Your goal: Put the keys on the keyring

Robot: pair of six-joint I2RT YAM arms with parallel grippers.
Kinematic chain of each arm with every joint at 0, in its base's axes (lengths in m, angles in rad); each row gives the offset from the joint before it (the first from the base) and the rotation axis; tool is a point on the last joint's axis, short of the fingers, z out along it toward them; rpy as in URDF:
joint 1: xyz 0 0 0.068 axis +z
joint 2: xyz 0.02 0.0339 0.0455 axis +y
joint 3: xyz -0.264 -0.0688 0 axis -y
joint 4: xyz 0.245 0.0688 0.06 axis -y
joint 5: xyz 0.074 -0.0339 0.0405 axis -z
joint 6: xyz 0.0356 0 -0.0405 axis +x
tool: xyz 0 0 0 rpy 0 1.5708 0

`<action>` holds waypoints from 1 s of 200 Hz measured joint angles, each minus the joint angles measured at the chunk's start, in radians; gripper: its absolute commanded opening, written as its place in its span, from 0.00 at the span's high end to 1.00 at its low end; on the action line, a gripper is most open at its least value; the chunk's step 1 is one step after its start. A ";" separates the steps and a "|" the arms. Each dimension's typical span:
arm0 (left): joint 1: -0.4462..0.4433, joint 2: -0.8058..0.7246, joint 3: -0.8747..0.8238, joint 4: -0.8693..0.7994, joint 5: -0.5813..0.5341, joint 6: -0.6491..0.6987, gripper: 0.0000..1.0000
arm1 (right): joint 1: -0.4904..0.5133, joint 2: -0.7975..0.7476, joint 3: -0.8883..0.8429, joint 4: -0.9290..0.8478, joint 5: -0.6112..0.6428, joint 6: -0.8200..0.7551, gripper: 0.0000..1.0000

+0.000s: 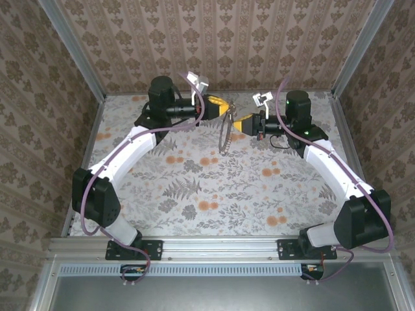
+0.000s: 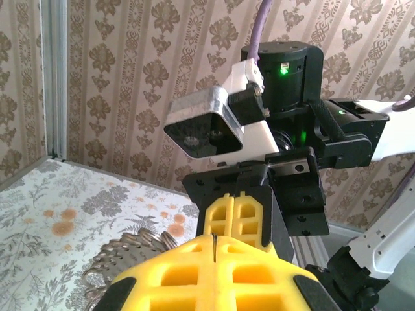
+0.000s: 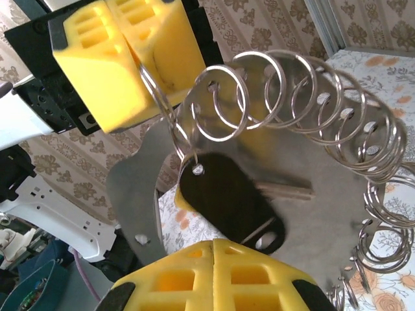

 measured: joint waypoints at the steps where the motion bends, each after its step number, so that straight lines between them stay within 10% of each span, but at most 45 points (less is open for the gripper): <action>1: 0.000 0.000 0.000 0.001 0.000 0.000 1.00 | 0.000 0.000 0.000 0.000 0.000 0.000 1.00; 34: 0.000 0.000 -0.001 0.026 -0.004 -0.017 1.00 | 0.005 0.000 0.000 0.005 -0.010 0.011 1.00; 62: 0.000 0.000 -0.002 0.033 -0.005 -0.022 1.00 | 0.006 0.000 0.000 0.019 -0.008 0.033 0.69; 105: 0.000 0.000 -0.011 0.047 -0.010 -0.039 1.00 | 0.006 -0.012 0.000 0.044 0.006 0.053 0.57; 200: 0.000 0.000 -0.032 0.115 -0.012 -0.097 1.00 | 0.021 -0.001 0.003 0.140 0.034 0.120 0.54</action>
